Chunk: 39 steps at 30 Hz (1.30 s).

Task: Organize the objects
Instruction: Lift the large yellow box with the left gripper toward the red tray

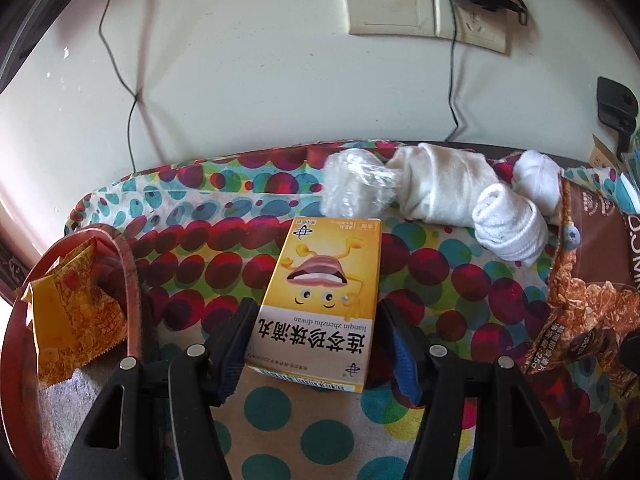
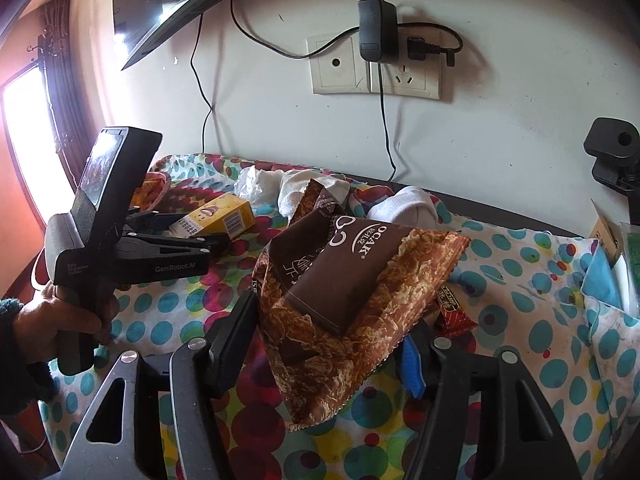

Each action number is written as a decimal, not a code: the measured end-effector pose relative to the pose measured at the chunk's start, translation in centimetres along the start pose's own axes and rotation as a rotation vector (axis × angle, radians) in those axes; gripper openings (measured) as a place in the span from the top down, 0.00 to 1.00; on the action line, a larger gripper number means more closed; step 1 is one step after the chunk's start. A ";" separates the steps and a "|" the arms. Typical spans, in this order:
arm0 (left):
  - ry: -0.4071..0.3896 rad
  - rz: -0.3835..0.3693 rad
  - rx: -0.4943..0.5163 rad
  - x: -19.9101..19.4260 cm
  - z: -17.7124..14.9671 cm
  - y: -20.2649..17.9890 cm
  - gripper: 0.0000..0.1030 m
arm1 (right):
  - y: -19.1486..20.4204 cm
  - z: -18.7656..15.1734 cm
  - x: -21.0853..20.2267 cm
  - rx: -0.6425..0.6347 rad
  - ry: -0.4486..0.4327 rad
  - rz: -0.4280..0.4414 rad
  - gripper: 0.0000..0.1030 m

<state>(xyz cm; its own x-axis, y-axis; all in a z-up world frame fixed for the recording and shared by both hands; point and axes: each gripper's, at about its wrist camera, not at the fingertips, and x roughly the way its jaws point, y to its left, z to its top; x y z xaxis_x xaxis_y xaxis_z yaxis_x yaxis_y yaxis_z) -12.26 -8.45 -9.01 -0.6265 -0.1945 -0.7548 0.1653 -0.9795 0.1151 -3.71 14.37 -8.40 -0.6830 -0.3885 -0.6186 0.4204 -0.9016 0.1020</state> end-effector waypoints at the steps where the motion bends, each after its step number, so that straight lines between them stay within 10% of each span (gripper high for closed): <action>1: -0.001 -0.002 -0.023 0.0 0.0 0.5 0.39 | -0.1 0.0 0.0 0.007 -0.004 -0.005 0.45; 39: -0.060 -0.123 -0.046 -4.2 -0.1 1.2 0.47 | 0.7 -0.1 -0.2 0.013 -0.017 -0.053 0.47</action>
<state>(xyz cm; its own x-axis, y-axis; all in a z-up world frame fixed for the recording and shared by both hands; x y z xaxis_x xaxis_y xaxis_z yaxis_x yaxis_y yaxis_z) -9.34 -8.79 -5.76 -0.6881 -0.0775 -0.7215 0.1183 -0.9930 -0.0062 -3.23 13.83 -8.24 -0.7138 -0.3435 -0.6104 0.3762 -0.9231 0.0795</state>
